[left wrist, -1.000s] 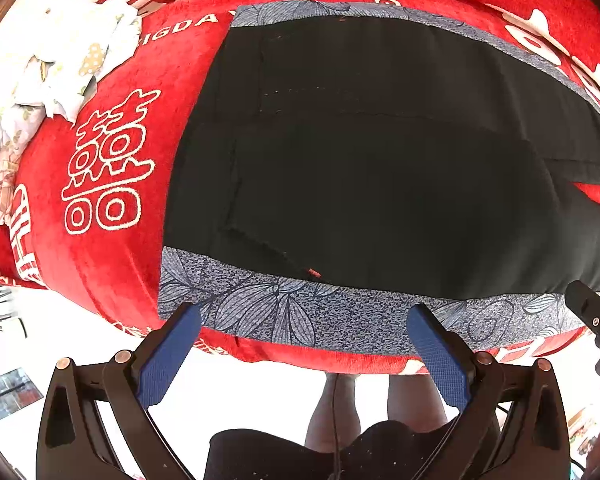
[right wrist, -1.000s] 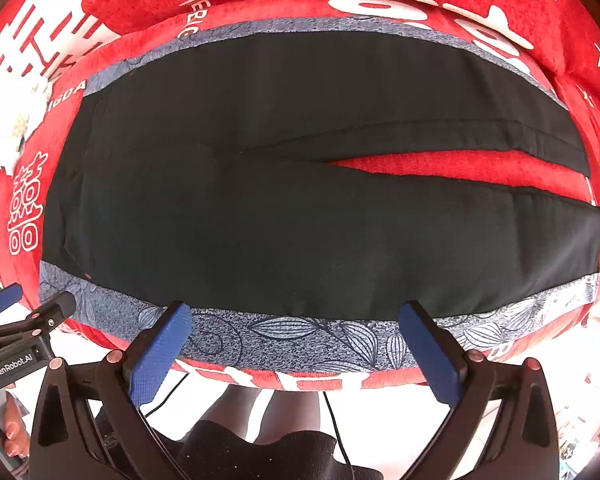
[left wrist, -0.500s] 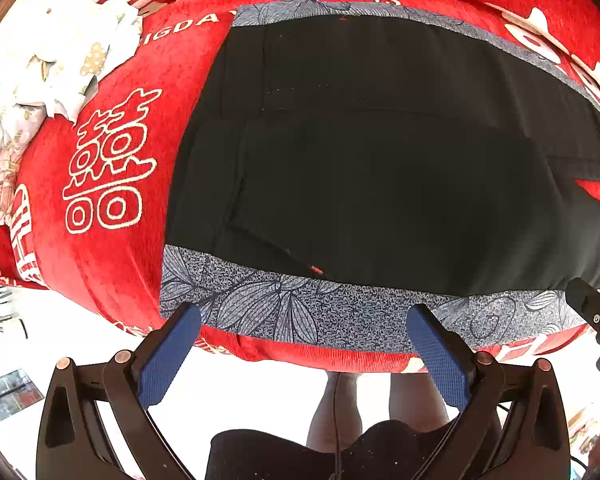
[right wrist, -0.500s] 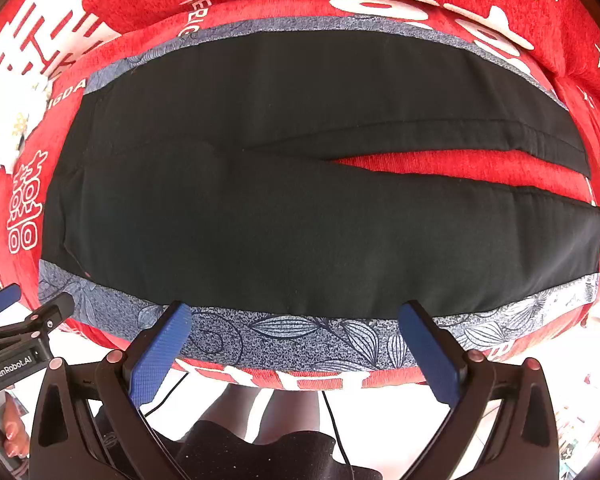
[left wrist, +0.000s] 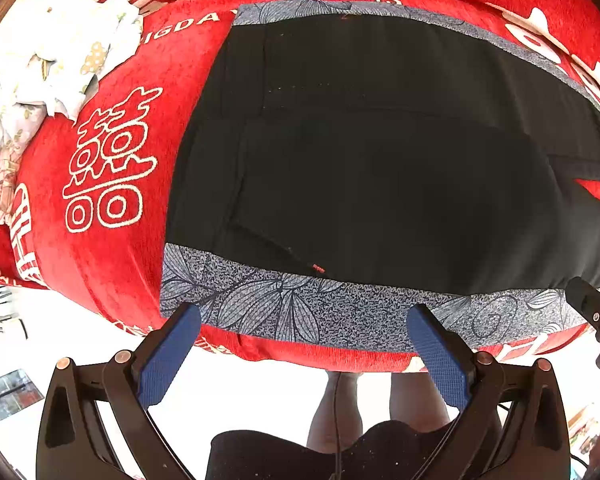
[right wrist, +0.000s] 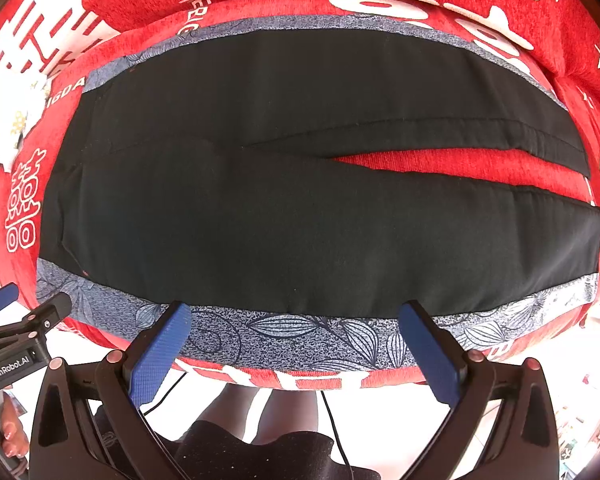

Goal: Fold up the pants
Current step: 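Position both grippers open at the grey waistband of the black trousers, then grasp the waistband with the right gripper while the left gripper grasps it too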

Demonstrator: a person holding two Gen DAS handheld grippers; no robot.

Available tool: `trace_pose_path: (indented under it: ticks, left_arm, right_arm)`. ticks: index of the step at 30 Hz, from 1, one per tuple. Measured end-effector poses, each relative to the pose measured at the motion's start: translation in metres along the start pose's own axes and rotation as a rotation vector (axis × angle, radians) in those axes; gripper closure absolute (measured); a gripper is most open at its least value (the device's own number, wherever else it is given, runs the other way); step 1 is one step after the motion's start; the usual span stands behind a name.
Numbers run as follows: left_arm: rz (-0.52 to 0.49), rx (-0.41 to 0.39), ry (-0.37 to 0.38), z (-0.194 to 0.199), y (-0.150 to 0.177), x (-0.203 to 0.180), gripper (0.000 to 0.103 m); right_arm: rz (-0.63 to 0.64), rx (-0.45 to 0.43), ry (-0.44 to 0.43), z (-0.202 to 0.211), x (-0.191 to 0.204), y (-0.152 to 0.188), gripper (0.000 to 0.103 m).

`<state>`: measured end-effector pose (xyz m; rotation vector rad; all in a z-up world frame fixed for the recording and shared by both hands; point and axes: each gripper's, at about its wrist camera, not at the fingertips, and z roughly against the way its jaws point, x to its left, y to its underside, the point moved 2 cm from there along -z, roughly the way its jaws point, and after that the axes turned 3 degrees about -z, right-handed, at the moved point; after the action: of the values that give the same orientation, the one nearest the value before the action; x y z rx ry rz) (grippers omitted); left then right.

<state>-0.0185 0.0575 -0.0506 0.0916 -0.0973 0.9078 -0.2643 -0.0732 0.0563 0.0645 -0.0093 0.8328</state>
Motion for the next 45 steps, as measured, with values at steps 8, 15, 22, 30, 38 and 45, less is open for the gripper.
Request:
trace_pose_path:
  ticks: [8,15,22,30,38,45]
  left_arm:
    - [0.03,-0.024,0.066,-0.003,0.005,0.009,0.0]
    - [0.113,-0.047,0.252,-0.013,0.016,0.039,0.0]
    - [0.183,-0.028,0.429,-0.039,0.038,0.065,0.0]
    - [0.234,0.002,0.514,-0.064,0.056,0.076,0.0]
    - [0.268,0.003,0.57,-0.073,0.062,0.086,0.0]
    - [0.371,0.004,0.646,-0.086,0.072,0.109,0.0]
  right_arm:
    - [-0.024,0.001,-0.063,-0.001,0.0,0.0,0.0]
    - [-0.176,0.044,-0.392,-0.013,-0.009,0.006,0.01]
    - [-0.258,0.221,-0.72,-0.063,-0.002,0.056,0.021]
    - [-0.375,0.213,-0.837,-0.106,-0.003,0.078,0.021]
    - [-0.394,0.169,-0.937,-0.106,0.025,0.069,0.022]
    - [-0.452,0.138,-1.007,-0.097,0.04,0.056,0.094]
